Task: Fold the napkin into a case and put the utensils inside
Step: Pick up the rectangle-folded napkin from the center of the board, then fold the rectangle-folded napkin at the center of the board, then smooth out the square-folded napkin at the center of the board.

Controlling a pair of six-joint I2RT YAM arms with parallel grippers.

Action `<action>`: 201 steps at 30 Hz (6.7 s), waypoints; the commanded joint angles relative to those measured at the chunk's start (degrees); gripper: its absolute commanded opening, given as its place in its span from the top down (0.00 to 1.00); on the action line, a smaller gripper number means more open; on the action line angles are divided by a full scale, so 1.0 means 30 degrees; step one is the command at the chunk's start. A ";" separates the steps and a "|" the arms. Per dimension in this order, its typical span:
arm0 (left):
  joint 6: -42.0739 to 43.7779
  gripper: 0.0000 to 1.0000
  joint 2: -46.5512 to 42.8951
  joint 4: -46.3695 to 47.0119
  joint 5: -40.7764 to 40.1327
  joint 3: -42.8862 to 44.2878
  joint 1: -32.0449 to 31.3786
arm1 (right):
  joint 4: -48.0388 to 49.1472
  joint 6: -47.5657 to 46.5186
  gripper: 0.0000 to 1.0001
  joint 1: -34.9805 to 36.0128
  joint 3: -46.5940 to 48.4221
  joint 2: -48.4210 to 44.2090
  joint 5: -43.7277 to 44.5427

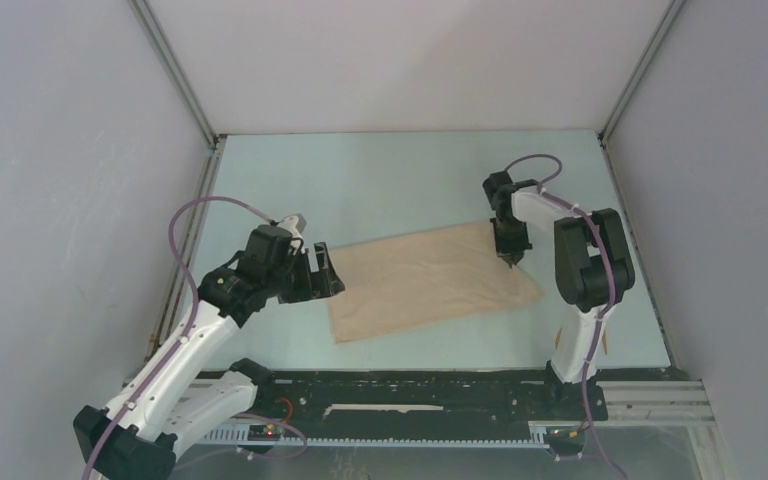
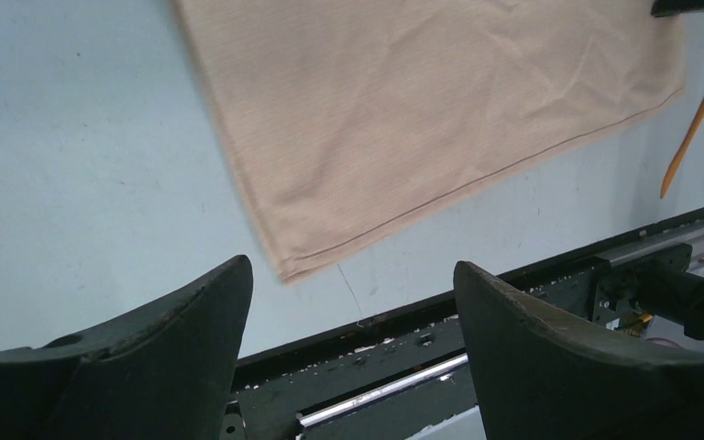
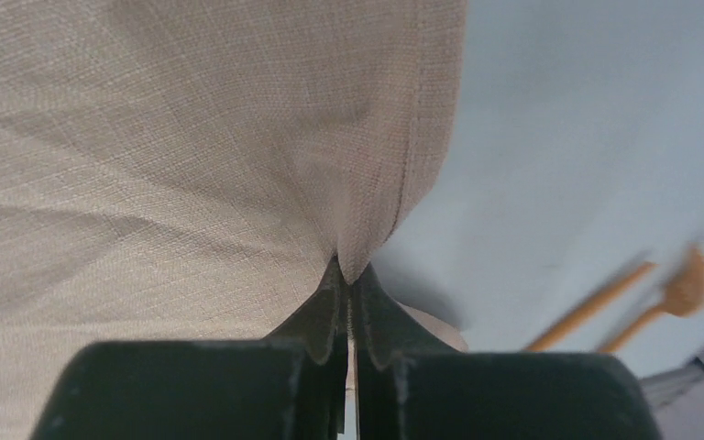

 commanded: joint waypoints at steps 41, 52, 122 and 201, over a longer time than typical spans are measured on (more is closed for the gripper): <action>-0.0678 0.12 -0.4068 -0.0078 0.0095 -0.1166 0.0346 | -0.1666 -0.2986 1.00 1.0417 0.7752 0.3494 -0.8636; -0.0631 0.12 -0.4631 -0.0347 0.0009 -0.0976 0.0397 | -0.1902 -0.2302 1.00 1.0379 0.9715 0.4796 -1.0084; -0.1926 0.12 -0.2848 0.3069 0.2227 -0.2493 0.0580 | 0.6311 0.4298 0.21 0.5185 0.0553 -0.1979 -1.7573; 0.0525 0.40 1.5373 1.0360 -0.0071 0.3786 0.1825 | 0.6222 0.2756 0.27 0.4140 -0.7486 -0.9775 -1.2928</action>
